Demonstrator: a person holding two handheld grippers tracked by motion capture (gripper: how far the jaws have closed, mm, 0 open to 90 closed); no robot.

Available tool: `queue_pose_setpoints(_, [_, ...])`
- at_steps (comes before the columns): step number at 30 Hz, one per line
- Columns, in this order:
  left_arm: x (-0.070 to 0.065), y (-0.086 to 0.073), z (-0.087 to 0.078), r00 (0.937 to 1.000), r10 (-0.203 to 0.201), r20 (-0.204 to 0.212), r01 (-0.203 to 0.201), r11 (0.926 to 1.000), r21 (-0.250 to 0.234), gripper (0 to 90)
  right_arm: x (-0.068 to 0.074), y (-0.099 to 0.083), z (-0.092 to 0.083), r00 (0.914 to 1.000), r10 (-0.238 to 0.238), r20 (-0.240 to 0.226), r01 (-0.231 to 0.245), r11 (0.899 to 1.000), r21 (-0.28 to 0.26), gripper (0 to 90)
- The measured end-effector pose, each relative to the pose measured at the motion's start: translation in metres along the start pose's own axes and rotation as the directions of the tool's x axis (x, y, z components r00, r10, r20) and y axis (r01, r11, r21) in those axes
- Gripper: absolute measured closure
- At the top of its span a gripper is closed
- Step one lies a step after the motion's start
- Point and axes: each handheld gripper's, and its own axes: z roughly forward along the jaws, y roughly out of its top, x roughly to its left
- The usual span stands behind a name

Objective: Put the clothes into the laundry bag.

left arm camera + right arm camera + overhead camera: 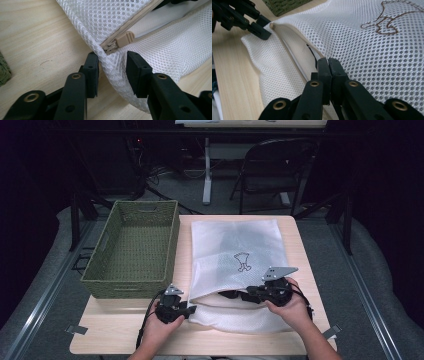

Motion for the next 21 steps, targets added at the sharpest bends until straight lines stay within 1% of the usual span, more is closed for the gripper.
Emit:
queue_pose_setpoints(4, [0.0, 0.0, 0.0, 0.9999, 0.003, -0.01, -0.003, 1.0, -0.004, 70.4, 0.001, -0.003, 0.006, 0.9999, -0.014, 0.01, 0.014, 0.999, 0.037, 88.8])
queue_pose_setpoints(7, [0.0, 0.001, -0.001, 0.9998, 0.009, -0.02, -0.009, 1.0, -0.002, 73.4, -0.001, -0.007, 0.01, 0.9999, -0.011, 0.011, 0.01, 0.998, 0.065, 88.8])
queue_pose_setpoints(8, [0.0, 0.001, -0.001, 0.9995, 0.018, -0.025, -0.018, 0.9998, -0.005, 74.3, -0.002, -0.008, 0.011, 0.9999, -0.006, 0.01, 0.005, 0.998, 0.069, 88.8])
queue_pose_setpoints(9, [-0.001, 0.001, -0.001, 0.9995, 0.017, -0.028, -0.017, 0.9998, -0.006, 74.8, -0.003, -0.009, 0.012, 1.0, -0.002, 0.009, 0.002, 0.997, 0.072, 88.8])
queue_pose_setpoints(12, [-0.001, 0.001, -0.002, 0.999, 0.029, -0.034, -0.029, 0.9996, -0.006, 76.3, -0.006, -0.012, 0.015, 0.9999, 0.011, 0.002, -0.011, 0.996, 0.091, 88.9])
queue_pose_setpoints(14, [-0.002, 0.002, -0.003, 0.9991, 0.025, -0.035, -0.025, 0.9997, -0.009, 76.9, -0.007, -0.015, 0.017, 0.9998, 0.021, 0.001, -0.021, 0.994, 0.108, 88.9])
queue_pose_setpoints(15, [-0.002, 0.001, -0.003, 0.9988, 0.028, -0.04, -0.028, 0.9995, -0.015, 77.3, -0.008, -0.016, 0.019, 0.9998, 0.022, -0.002, -0.022, 0.993, 0.114, 88.9])
queue_pose_setpoints(18, [-0.002, 0.002, -0.004, 0.9991, 0.024, -0.034, -0.025, 0.9995, -0.021, 78.2, -0.009, -0.019, 0.024, 0.9999, 0.014, 0.006, -0.015, 0.989, 0.146, 88.9])
queue_pose_setpoints(21, [-0.003, 0.002, -0.005, 0.999, 0.026, -0.036, -0.027, 0.9991, -0.032, 78.9, -0.011, -0.022, 0.027, 0.9998, 0.021, 0.004, -0.022, 0.986, 0.165, 88.9])
